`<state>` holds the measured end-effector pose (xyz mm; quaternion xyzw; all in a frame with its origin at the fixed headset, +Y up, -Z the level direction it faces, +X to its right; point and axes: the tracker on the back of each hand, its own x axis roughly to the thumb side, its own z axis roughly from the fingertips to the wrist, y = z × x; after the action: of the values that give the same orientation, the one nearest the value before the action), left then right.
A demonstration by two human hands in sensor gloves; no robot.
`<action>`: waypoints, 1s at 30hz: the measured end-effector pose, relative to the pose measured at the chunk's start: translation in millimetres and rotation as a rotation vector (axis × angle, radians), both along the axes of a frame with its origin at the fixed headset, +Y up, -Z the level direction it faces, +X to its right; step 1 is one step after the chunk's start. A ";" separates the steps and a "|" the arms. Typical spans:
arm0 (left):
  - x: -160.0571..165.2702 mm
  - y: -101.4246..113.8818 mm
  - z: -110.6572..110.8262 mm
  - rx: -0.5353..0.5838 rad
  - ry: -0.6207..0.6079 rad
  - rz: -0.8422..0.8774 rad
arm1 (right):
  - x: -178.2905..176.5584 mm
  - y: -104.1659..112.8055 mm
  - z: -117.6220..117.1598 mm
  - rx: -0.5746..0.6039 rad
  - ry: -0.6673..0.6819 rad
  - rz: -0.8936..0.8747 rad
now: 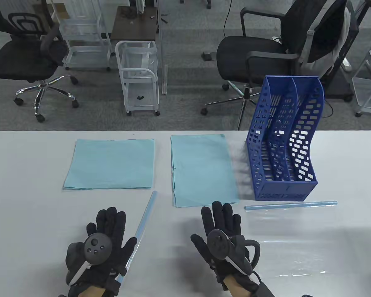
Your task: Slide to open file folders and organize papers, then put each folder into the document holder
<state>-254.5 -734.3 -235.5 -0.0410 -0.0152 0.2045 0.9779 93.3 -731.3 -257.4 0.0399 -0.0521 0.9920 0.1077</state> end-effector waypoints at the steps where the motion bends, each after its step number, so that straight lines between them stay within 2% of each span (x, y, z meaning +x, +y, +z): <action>1: 0.2 -0.1 -0.1 0.001 0.000 0.001 | 0.2 -0.3 -0.2 -0.005 0.000 -0.001; 22: 0.4 1.9 -2.3 0.004 0.034 -0.021 | 8.1 2.4 0.1 -0.021 -0.044 0.004; 26: 9.8 -0.1 -6.9 -0.003 0.040 -0.071 | 8.6 2.7 -0.2 -0.033 -0.048 0.005; 30: 27.0 -6.3 -19.8 -0.066 0.055 -0.175 | 7.3 1.9 -0.4 -0.046 -0.043 0.011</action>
<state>-227.5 -740.6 -255.3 -0.0689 0.0220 0.1198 0.9902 100.6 -729.4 -257.8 0.0165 -0.0312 0.9942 0.1018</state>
